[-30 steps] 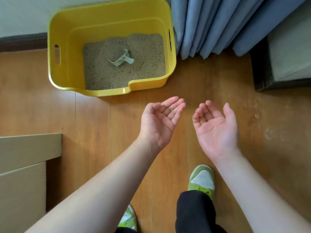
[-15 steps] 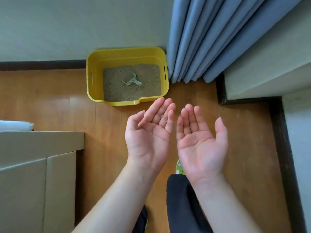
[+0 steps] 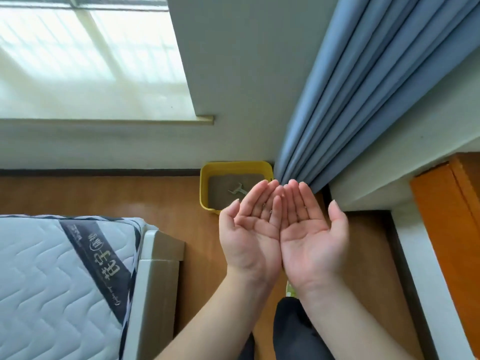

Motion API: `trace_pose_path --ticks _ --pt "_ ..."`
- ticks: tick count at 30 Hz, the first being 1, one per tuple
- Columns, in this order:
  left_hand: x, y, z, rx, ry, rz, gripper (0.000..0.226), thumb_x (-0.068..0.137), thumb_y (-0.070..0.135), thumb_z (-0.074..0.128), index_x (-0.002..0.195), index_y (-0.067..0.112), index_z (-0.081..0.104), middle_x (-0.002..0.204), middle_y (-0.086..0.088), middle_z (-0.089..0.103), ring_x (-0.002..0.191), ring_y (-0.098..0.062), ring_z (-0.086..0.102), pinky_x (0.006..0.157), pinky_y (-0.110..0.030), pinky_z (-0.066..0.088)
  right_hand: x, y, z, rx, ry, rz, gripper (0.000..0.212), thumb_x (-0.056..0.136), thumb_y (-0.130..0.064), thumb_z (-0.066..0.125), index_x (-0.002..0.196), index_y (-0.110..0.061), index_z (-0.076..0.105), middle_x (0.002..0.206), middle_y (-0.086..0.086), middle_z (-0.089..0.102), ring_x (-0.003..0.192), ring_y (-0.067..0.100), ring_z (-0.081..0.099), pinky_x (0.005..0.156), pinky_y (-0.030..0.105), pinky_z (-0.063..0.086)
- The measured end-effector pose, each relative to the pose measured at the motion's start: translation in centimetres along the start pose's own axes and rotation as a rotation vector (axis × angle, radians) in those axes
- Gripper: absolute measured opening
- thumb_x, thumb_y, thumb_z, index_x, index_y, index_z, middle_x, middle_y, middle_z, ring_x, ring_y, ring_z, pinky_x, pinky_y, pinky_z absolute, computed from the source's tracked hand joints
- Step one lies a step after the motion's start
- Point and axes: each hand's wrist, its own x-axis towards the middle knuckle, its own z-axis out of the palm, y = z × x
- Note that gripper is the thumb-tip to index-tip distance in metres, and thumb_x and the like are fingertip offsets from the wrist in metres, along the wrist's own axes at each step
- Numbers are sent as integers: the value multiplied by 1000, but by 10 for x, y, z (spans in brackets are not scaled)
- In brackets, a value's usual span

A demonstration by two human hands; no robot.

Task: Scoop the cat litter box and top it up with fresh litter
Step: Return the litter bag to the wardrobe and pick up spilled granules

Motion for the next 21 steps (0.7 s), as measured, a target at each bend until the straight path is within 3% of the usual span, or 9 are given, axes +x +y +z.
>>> trace_pose_path --ticks 3,9,16,21 --pt "-46 19 23 29 -45 50 49 94 28 37 104 -6 71 113 -24 68 104 -32 67 94 -33 54 -48 -1 33 -55 -9 -61 52 99 -41 34 108 -1 66 110 16 70 103 27 68 87 34 56" --pt "-125 31 44 90 -115 89 46 92 25 37 110 -4 69 116 -23 67 109 -32 66 97 -35 52 -122 -9 55 -85 -48 -100 53 98 -42 35 111 0 65 116 18 67 111 28 64 100 37 48" --pt "-183 7 49 116 -178 72 45 95 23 35 118 -2 65 121 -23 65 113 -31 64 101 -36 45 -178 -31 41 -75 -85 -182 57 99 -43 32 121 1 61 120 17 66 114 28 62 109 41 38" --pt "-232 -36 45 197 -298 -19 47 95 24 34 122 -1 63 121 -20 66 115 -30 63 108 -39 40 -224 -67 5 -3 -114 -280 60 99 -45 30 115 -1 67 121 17 66 117 30 61 112 44 35"
